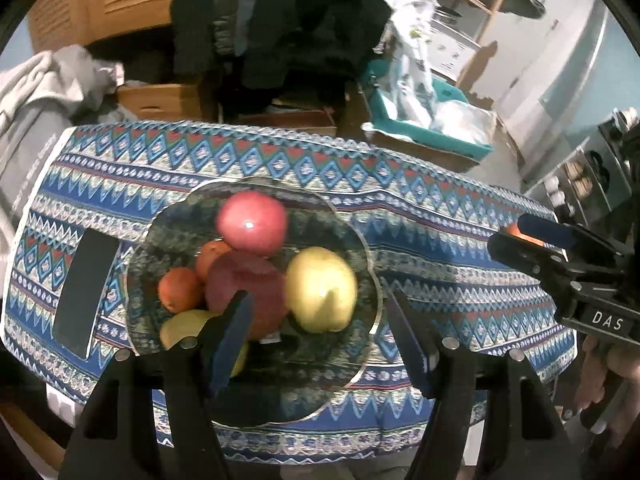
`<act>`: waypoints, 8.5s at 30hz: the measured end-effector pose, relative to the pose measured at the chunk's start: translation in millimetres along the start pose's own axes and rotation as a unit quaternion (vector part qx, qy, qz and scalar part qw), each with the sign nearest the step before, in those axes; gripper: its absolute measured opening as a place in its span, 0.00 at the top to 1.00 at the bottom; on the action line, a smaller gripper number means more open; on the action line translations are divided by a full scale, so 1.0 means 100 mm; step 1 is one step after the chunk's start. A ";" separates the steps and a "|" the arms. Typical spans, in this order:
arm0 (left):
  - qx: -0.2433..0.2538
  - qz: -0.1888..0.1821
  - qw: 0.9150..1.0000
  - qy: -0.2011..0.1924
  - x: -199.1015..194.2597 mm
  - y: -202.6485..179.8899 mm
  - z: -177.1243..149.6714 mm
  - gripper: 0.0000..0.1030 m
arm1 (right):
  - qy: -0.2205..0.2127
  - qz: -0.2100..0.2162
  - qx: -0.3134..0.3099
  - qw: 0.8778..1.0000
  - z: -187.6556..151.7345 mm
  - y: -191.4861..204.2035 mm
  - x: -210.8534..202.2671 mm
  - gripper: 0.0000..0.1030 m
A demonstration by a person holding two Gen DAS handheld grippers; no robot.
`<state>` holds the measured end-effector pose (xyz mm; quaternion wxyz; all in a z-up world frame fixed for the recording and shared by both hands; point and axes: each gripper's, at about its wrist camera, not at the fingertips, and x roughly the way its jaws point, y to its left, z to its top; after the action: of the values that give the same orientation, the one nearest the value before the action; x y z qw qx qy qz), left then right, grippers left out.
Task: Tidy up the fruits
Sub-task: 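Move both tools back toward the last two oranges on the cloth, then grasp one orange with the left tool while the right tool grasps the other orange, then lift and carry the orange with the left tool while the right tool carries its orange to the bowl, then lower and release the orange into the bowl with the left tool while the right tool releases its orange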
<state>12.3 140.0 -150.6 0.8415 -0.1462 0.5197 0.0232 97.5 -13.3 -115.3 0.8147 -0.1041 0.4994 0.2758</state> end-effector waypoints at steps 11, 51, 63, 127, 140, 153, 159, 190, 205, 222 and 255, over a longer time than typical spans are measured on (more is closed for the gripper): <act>0.059 -0.016 0.998 0.001 -0.04 -0.61 -0.04 0.27 | -0.009 -0.030 0.029 0.999 -0.33 -0.55 -0.30 0.28; 0.200 -0.040 0.979 0.025 0.39 -2.45 0.33 0.22 | 0.037 -0.102 0.073 0.991 -0.73 -2.39 -0.74 0.24; 0.237 -0.045 0.968 0.063 1.03 -2.86 0.57 0.22 | 0.077 -0.085 0.051 0.992 -0.63 -3.00 -0.33 0.24; 0.255 -0.060 0.959 0.110 2.19 -2.91 0.61 0.35 | 0.127 -0.029 0.023 0.991 -0.62 -3.29 0.94 0.27; 0.244 -0.060 0.963 0.103 1.99 -2.82 0.58 0.35 | 0.118 -0.029 0.036 0.992 -0.62 -3.17 0.91 0.32; 0.233 -0.062 0.967 0.082 1.57 -2.69 0.55 0.35 | 0.071 -0.026 0.034 0.997 -0.59 -2.93 0.44 0.32; 0.225 -0.061 0.970 0.071 1.35 -2.62 0.56 0.35 | 0.042 -0.011 0.029 0.999 -0.52 -2.74 0.16 0.32; 0.177 -0.060 0.982 0.010 0.00 -1.73 0.37 0.35 | -0.026 0.072 -0.064 0.995 -0.07 -1.31 -0.62 0.32; 0.090 -0.019 0.996 -0.003 -0.19 -0.71 0.19 0.35 | 0.018 0.123 -0.109 0.986 0.15 -0.49 -0.21 0.32; 0.040 0.015 0.999 0.016 -0.02 0.10 -0.19 0.35 | 0.061 0.149 -0.132 0.978 0.42 0.24 0.33 0.32; 0.004 0.030 0.998 0.058 0.52 0.42 -0.42 0.41 | 0.152 0.108 -0.155 0.970 0.54 0.80 1.51 0.32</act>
<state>-8.4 162.3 -223.5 0.8094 -0.1283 0.5719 0.0373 146.6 128.8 -212.9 0.6686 -0.2150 0.5770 0.4169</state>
